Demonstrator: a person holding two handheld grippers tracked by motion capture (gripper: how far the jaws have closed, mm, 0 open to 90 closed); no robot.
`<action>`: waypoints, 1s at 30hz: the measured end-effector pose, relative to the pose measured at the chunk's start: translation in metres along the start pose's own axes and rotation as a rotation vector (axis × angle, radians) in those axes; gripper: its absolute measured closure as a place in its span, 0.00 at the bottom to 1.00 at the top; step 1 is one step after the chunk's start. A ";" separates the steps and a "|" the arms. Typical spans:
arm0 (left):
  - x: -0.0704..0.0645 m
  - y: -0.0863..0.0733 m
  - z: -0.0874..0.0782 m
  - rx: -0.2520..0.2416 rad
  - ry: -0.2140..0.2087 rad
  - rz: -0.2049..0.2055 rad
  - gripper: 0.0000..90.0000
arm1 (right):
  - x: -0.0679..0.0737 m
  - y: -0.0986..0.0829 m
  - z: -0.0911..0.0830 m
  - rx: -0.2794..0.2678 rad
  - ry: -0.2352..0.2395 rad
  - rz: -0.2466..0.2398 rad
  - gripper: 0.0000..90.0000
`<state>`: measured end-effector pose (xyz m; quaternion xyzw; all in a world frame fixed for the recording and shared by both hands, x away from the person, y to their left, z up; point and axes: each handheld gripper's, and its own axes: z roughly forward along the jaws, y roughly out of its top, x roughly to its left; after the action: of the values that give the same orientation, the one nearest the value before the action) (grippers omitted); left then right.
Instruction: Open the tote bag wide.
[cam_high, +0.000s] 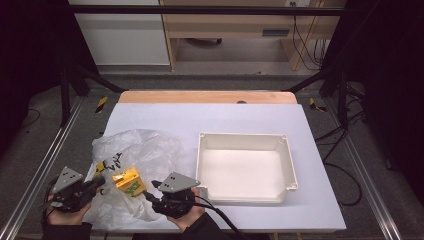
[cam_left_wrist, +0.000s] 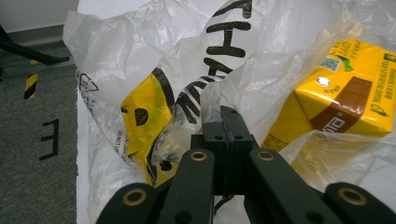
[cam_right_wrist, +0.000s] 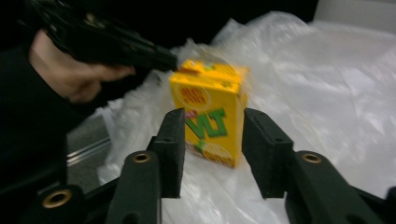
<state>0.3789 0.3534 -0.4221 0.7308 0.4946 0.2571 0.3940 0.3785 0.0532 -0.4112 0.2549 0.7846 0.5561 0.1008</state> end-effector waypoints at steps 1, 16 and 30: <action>0.000 0.000 0.000 -0.001 0.003 0.003 1.00 | 0.003 0.003 0.000 -0.006 0.014 0.000 0.64; 0.004 -0.002 0.002 0.020 0.018 -0.004 1.00 | 0.024 -0.041 0.052 0.229 0.125 -0.009 1.00; 0.002 -0.012 0.023 0.127 0.043 0.014 1.00 | 0.022 -0.062 0.070 0.293 0.107 -0.021 0.84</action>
<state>0.3910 0.3504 -0.4449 0.7522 0.5129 0.2436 0.3342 0.3722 0.1061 -0.4913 0.2287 0.8641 0.4475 0.0263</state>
